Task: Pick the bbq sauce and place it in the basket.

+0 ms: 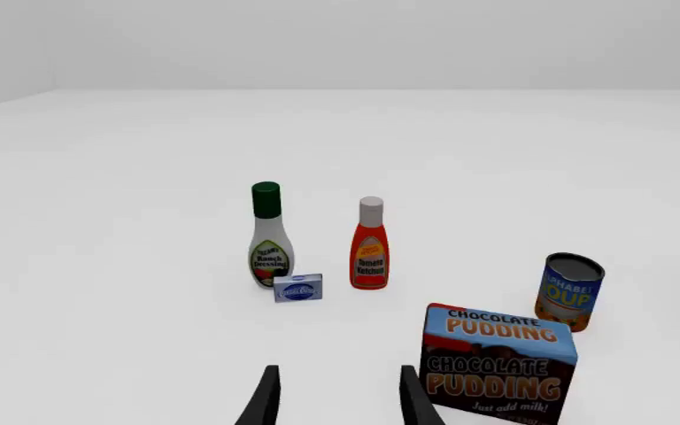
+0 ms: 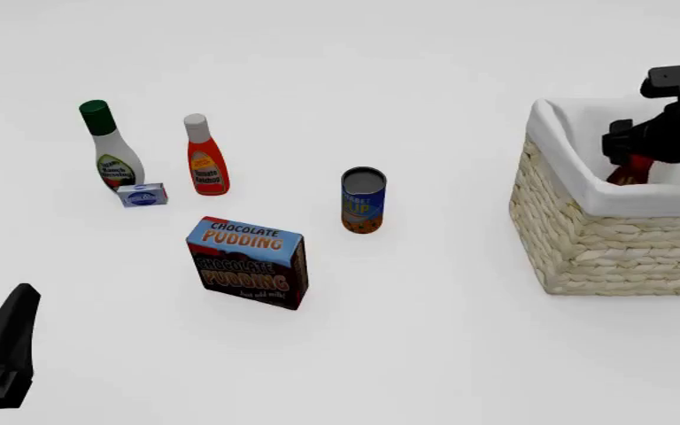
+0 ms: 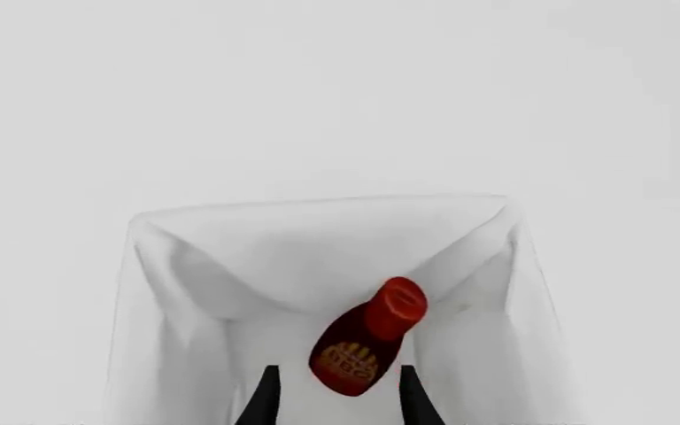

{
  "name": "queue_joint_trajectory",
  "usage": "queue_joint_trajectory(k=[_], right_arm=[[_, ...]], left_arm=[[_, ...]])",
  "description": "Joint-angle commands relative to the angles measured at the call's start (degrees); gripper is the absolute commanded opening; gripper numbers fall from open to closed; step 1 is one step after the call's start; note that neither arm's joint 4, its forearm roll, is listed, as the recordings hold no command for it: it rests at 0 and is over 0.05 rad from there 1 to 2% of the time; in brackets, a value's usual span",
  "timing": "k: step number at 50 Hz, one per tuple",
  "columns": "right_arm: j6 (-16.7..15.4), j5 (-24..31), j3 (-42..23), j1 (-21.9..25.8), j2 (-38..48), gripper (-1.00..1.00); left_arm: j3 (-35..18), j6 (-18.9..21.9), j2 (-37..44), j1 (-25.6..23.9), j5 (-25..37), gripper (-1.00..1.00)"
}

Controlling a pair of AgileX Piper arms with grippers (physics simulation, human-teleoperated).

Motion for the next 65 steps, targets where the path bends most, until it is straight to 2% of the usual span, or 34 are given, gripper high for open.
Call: queue_joint_trajectory(k=[1, 39, 65], right_arm=[[0.03, 1.42, -0.65, 0.44, -2.14, 1.0], [-0.66, 9.5, -6.03, 2.5, -11.88, 1.0], [-1.42, 12.78, -8.6, 3.26, -17.0, 1.0]], left_arm=[[0.0, 0.0, 0.0, 0.0, 0.0, 1.0], [0.0, 0.0, 0.0, 0.0, 0.0, 1.0], [0.0, 0.0, 0.0, 0.0, 0.0, 1.0]])
